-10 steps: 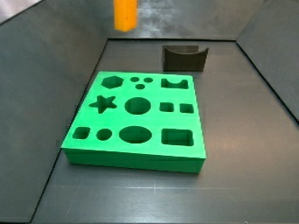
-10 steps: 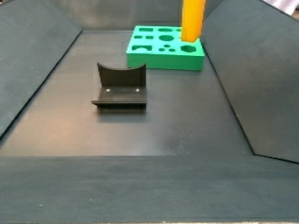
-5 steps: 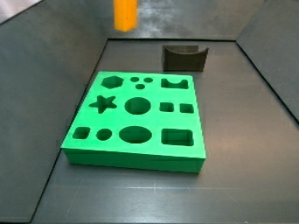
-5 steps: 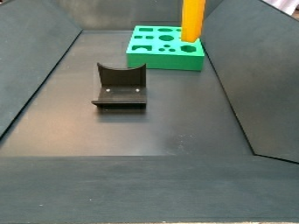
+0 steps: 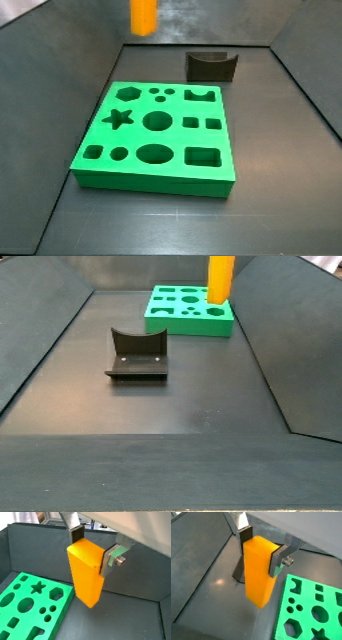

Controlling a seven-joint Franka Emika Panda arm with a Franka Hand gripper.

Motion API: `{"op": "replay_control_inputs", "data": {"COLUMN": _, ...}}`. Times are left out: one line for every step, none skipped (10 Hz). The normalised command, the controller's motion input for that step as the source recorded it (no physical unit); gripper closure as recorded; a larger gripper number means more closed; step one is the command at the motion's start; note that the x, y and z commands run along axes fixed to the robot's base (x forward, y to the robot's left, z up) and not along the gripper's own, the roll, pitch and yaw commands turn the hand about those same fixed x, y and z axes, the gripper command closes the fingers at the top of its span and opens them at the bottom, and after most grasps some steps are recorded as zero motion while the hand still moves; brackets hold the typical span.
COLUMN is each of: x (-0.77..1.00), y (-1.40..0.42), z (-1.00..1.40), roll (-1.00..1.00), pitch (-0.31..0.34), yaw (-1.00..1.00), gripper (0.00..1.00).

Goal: Pick up the rectangle object. Move up. Move to above the board. Insert the rectangle object.
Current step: Move to above the board.

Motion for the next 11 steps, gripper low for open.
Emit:
{"op": "replay_control_inputs", "data": {"x": 0.02, "y": -0.01, "z": 0.03, "roll": 0.11, "pitch": 0.085, "yaw": 0.24, "gripper": 1.0}}
{"op": "replay_control_inputs", "data": {"x": 0.02, "y": -0.01, "z": 0.03, "roll": 0.11, "pitch": 0.085, "yaw": 0.24, "gripper": 1.0}}
{"op": "replay_control_inputs", "data": {"x": 0.02, "y": -0.01, "z": 0.03, "roll": 0.11, "pitch": 0.085, "yaw": 0.24, "gripper": 1.0}}
{"op": "replay_control_inputs", "data": {"x": 0.02, "y": -0.01, "z": 0.03, "roll": 0.11, "pitch": 0.085, "yaw": 0.24, "gripper": 1.0}}
{"op": "replay_control_inputs", "data": {"x": 0.02, "y": -0.01, "z": 0.03, "roll": 0.11, "pitch": 0.085, "yaw": 0.24, "gripper": 1.0}}
{"op": "replay_control_inputs", "data": {"x": 0.02, "y": -0.01, "z": 0.03, "roll": 0.11, "pitch": 0.085, "yaw": 0.24, "gripper": 1.0}}
{"op": "replay_control_inputs", "data": {"x": 0.02, "y": -0.01, "z": 0.03, "roll": 0.11, "pitch": 0.085, "yaw": 0.24, "gripper": 1.0}}
{"op": "replay_control_inputs", "data": {"x": 0.02, "y": -0.01, "z": 0.03, "roll": 0.11, "pitch": 0.085, "yaw": 0.24, "gripper": 1.0}}
{"op": "replay_control_inputs", "data": {"x": 0.02, "y": -0.01, "z": 0.03, "roll": 0.11, "pitch": 0.085, "yaw": 0.24, "gripper": 1.0}}
{"op": "replay_control_inputs", "data": {"x": 0.02, "y": -0.01, "z": 0.03, "roll": 0.11, "pitch": 0.085, "yaw": 0.24, "gripper": 1.0}}
{"op": "replay_control_inputs", "data": {"x": 0.02, "y": -0.01, "z": 0.03, "roll": 0.11, "pitch": 0.085, "yaw": 0.24, "gripper": 1.0}}
